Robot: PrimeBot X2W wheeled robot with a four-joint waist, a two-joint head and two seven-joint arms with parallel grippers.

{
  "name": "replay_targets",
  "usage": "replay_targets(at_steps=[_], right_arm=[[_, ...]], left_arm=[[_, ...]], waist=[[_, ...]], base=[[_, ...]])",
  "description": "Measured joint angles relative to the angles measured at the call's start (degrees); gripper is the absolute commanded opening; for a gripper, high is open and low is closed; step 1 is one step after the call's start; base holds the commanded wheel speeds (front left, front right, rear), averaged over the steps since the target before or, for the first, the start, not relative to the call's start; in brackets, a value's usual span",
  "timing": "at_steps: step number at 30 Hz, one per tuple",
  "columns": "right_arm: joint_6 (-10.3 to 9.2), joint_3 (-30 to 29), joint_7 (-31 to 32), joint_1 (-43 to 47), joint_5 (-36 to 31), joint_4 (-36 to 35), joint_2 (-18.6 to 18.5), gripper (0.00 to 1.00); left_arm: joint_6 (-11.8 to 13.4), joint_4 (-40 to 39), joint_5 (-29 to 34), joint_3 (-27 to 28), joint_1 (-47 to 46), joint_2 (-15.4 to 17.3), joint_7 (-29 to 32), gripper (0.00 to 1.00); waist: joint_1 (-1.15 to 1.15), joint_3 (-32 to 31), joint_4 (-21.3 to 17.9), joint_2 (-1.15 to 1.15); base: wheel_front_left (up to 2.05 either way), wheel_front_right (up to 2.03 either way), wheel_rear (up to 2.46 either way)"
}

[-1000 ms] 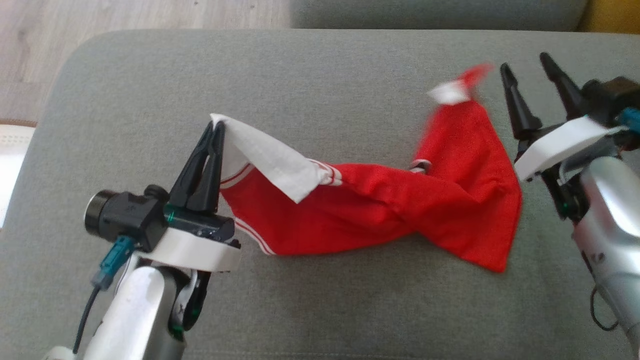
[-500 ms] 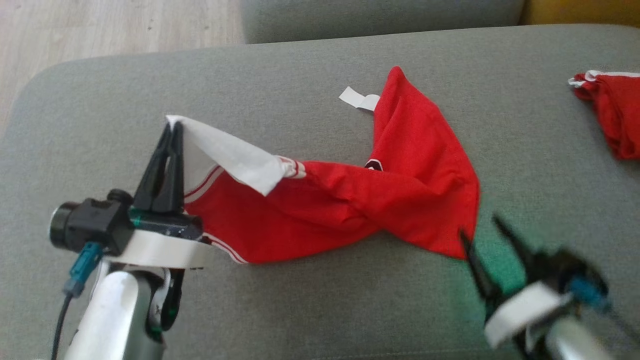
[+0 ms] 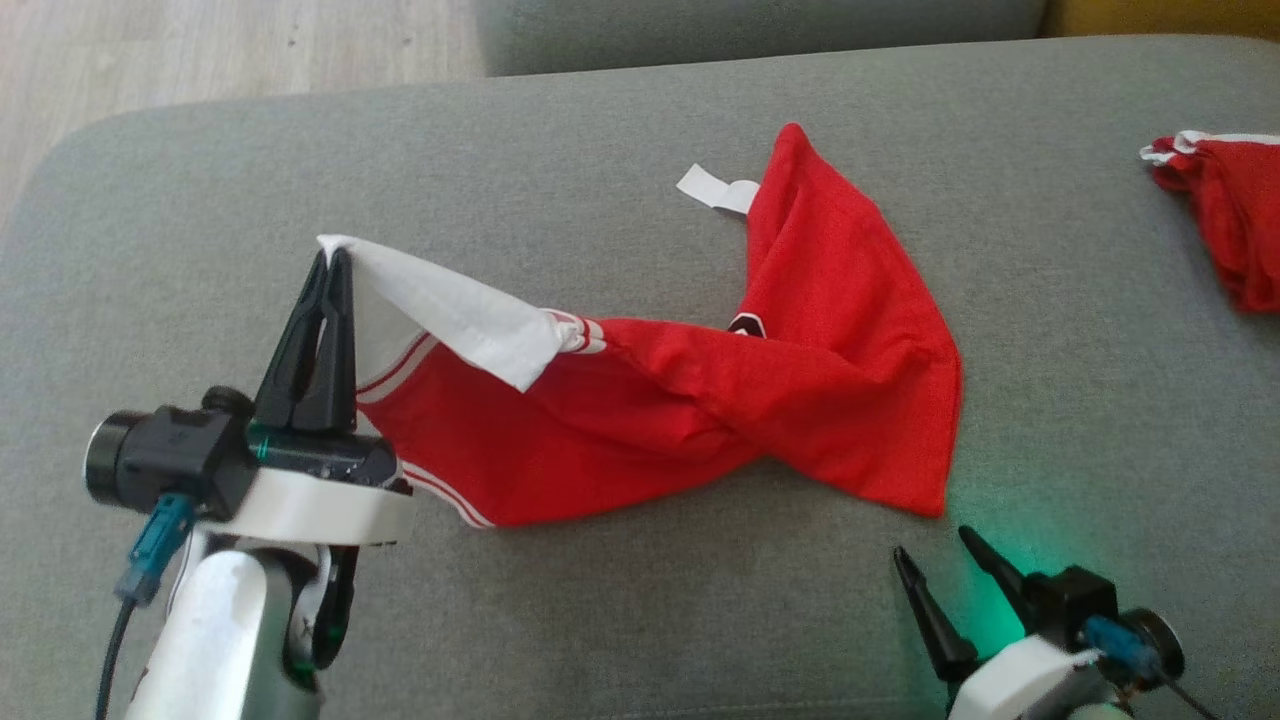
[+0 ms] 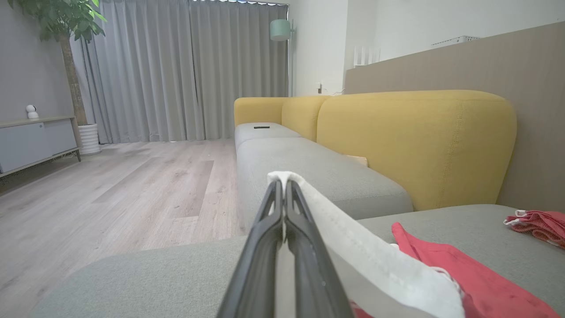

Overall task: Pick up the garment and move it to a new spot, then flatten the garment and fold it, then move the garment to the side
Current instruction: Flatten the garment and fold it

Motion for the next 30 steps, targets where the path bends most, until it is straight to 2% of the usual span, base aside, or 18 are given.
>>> replay_targets(at_steps=[9,10,13,16,17,24,30], right_arm=[[0.00,-1.8,-1.8,-3.4,-2.2,5.0,2.4,1.00],[0.00,-1.9,-2.0,-3.6,-2.4,5.4,2.6,0.91],[0.00,-2.0,-2.1,-4.6,-3.1,5.9,3.1,0.51],[0.00,-2.7,-2.1,-5.2,-4.0,6.1,3.4,0.24],[0.00,-2.9,-2.1,-5.2,-4.2,6.1,3.4,0.00],[0.00,-5.4,-2.1,-4.9,-6.4,1.9,3.4,0.00],[0.00,-9.3,-2.1,-2.4,-7.2,-7.2,3.4,0.00]], left_arm=[[-0.5,0.3,0.4,0.1,-0.1,-0.4,0.0,0.00],[-0.5,0.3,0.4,0.1,-0.1,-0.4,0.0,0.00],[-0.8,0.4,0.5,0.2,-0.1,-0.5,0.0,0.00],[-1.0,0.5,0.5,0.4,-0.1,-0.5,0.0,0.00],[-1.0,0.6,0.5,0.5,-0.1,-0.5,0.0,0.00],[-1.0,1.2,0.5,1.8,-0.1,-0.4,0.0,0.00],[-1.0,0.9,1.0,2.7,0.7,-0.1,0.0,0.00]], waist=[[0.00,0.9,1.3,0.00],[0.00,1.0,1.4,0.00],[0.00,1.1,1.5,0.00],[0.00,1.1,1.3,0.00],[0.00,1.0,1.3,0.00],[0.00,-0.4,0.4,0.00],[0.00,-3.0,-0.6,0.00]], base=[[0.00,0.00,0.00],[0.00,0.00,0.00],[0.00,0.00,0.00],[0.00,0.00,0.00],[0.00,0.00,0.00],[0.00,0.00,0.00],[0.00,0.00,0.00]])
